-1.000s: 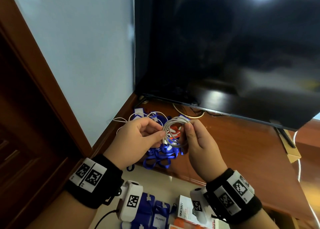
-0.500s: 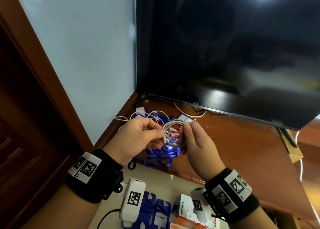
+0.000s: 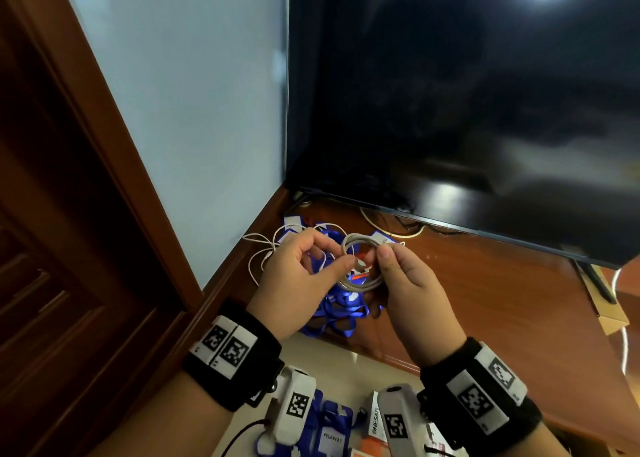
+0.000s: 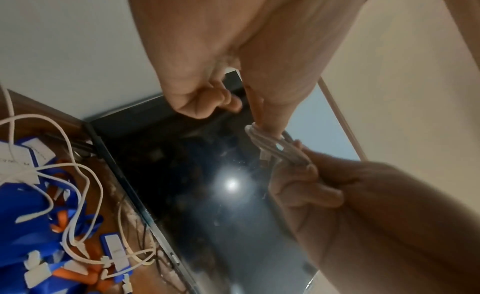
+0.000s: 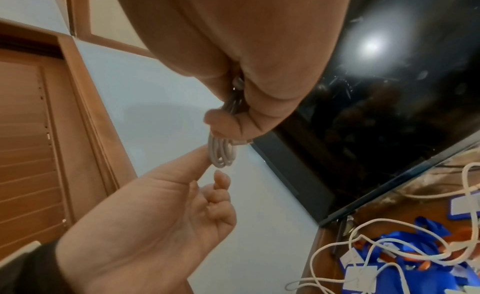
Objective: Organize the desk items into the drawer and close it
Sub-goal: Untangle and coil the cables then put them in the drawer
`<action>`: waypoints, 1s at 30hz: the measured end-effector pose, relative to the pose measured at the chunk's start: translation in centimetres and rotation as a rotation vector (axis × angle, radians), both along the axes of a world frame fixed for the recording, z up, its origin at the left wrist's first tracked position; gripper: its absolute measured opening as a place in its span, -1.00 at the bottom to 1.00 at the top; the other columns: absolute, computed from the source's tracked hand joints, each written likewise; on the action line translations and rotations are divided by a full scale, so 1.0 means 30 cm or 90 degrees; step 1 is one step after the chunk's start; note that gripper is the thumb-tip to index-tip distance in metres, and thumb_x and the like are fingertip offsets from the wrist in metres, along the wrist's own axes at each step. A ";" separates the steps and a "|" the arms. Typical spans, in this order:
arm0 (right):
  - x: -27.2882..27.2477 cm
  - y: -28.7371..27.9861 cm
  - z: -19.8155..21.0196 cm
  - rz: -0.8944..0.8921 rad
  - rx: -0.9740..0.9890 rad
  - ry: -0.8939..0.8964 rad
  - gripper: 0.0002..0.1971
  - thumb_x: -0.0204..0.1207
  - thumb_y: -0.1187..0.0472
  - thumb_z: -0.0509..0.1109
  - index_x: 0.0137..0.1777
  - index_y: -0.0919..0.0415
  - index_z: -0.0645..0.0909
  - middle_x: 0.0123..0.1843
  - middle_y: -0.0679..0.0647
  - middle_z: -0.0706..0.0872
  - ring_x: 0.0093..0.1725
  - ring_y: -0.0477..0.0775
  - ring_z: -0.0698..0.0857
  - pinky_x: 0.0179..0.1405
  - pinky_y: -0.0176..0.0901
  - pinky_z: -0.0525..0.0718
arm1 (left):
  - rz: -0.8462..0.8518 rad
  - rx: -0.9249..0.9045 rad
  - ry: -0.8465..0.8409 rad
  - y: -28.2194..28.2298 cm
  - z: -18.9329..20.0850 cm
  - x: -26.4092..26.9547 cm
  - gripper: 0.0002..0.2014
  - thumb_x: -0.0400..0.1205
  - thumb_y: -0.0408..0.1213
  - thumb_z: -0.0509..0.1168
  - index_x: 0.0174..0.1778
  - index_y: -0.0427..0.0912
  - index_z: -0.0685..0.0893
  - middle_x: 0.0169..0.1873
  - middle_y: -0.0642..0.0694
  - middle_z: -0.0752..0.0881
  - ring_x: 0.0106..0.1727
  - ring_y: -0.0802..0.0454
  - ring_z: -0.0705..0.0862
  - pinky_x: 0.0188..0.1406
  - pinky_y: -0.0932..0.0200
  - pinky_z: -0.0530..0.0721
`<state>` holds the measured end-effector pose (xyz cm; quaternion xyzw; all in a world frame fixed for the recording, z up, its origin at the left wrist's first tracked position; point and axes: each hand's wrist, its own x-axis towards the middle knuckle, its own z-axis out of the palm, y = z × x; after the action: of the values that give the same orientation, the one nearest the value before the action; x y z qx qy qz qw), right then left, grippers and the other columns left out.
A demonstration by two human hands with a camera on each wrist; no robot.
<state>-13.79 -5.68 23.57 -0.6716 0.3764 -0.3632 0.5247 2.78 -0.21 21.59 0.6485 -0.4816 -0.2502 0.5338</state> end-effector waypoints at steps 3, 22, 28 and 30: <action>0.009 0.007 -0.011 0.020 0.033 -0.035 -0.68 0.83 0.06 0.13 -0.03 0.15 0.65 -0.35 0.07 0.69 -0.46 0.11 0.61 -0.50 -0.02 0.59 | -0.007 -0.002 0.059 -0.008 -0.017 0.000 -0.73 0.56 0.01 0.58 0.00 0.00 0.67 -0.08 0.02 0.80 -0.05 0.18 0.78 0.02 0.10 0.81; 0.033 0.001 0.019 0.015 0.244 -0.265 -0.67 0.83 0.14 0.13 -0.03 0.34 0.60 -0.21 0.35 0.73 -0.45 0.13 0.57 -0.53 -0.17 0.63 | -0.331 0.014 0.829 -0.011 -0.046 0.063 -0.51 0.41 -0.43 0.68 0.28 -0.34 0.82 0.12 -0.31 0.83 0.01 -0.05 0.85 -0.05 0.18 0.84; 0.035 0.006 0.042 0.054 0.224 -0.293 -0.67 0.81 0.18 0.16 0.12 0.41 0.67 -0.15 0.33 0.76 -0.40 0.08 0.63 -0.48 -0.20 0.70 | -0.334 0.020 0.846 -0.016 -0.034 0.072 -0.43 0.27 -0.38 0.79 0.22 -0.35 0.85 0.10 -0.28 0.83 -0.12 0.02 0.81 -0.16 0.26 0.81; 0.026 0.005 0.045 0.058 0.148 -0.207 -0.73 0.79 0.18 0.22 0.24 0.31 0.69 -0.09 0.32 0.81 -0.33 0.13 0.70 -0.42 -0.18 0.75 | -0.315 0.035 0.840 -0.015 -0.029 0.086 -0.41 0.23 -0.38 0.80 0.19 -0.36 0.86 0.08 -0.28 0.84 -0.14 0.03 0.81 -0.20 0.28 0.80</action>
<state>-13.02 -5.54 24.92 -0.5556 0.2951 -0.3967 0.6685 5.37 -0.64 20.73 0.2460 -0.1843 -0.7176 0.6250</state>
